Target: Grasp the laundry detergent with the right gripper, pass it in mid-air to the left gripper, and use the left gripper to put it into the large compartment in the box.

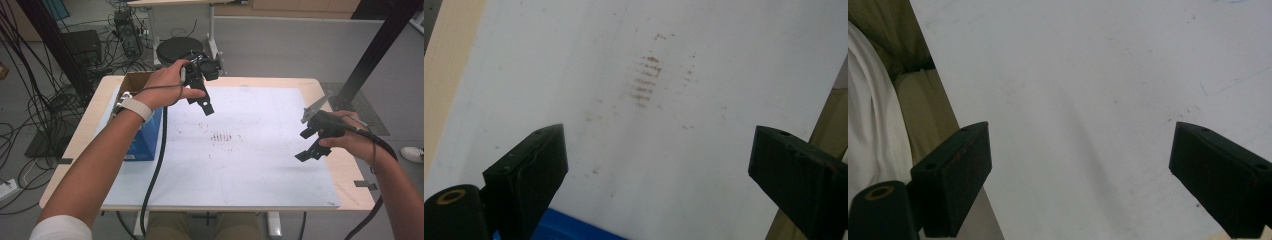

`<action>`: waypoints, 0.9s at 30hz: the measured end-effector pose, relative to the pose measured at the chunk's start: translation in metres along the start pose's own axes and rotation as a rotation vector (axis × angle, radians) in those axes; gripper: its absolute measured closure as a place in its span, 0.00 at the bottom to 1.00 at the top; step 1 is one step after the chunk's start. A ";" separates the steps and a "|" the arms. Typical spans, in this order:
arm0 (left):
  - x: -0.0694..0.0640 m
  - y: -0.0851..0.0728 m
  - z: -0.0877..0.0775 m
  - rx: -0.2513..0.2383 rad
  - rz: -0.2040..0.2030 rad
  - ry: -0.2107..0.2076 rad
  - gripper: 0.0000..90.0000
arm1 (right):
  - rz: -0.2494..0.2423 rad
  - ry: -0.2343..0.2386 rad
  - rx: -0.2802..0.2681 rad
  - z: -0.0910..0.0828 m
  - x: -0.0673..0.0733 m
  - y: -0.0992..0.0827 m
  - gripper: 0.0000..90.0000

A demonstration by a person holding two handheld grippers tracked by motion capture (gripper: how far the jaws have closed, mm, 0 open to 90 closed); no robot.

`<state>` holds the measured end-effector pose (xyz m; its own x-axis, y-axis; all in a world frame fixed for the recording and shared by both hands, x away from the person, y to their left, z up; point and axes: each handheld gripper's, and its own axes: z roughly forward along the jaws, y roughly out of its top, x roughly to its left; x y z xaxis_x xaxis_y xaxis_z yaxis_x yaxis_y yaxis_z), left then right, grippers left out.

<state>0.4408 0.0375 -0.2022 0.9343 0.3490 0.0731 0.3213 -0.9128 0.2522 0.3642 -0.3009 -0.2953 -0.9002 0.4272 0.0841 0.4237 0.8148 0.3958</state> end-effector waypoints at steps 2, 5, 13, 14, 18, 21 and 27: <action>0.000 0.001 0.001 0.001 0.001 0.001 0.10 | -0.004 -0.002 0.000 0.000 -0.001 0.000 0.11; 0.000 0.002 0.003 0.006 0.002 0.000 0.10 | 0.001 -0.004 0.001 -0.001 -0.001 0.000 0.11; 0.001 0.001 0.005 0.011 -0.002 0.000 0.11 | 0.000 0.002 0.000 0.002 -0.002 -0.001 0.11; 0.001 0.000 0.005 0.008 -0.005 -0.004 0.10 | -0.001 0.002 0.001 0.002 -0.002 -0.001 0.11; 0.002 -0.001 0.006 0.012 -0.010 0.001 0.11 | -0.002 0.004 0.001 0.003 -0.002 0.000 0.11; 0.002 -0.002 0.006 0.009 -0.012 0.001 0.11 | -0.004 0.006 0.002 0.004 -0.002 0.000 0.11; 0.002 -0.003 0.005 0.008 -0.018 0.005 0.11 | -0.003 0.007 0.000 0.006 -0.001 -0.001 0.11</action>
<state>0.4428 0.0395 -0.2079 0.9277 0.3660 0.0733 0.3388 -0.9082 0.2458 0.3651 -0.2993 -0.3011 -0.9021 0.4222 0.0889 0.4209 0.8160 0.3962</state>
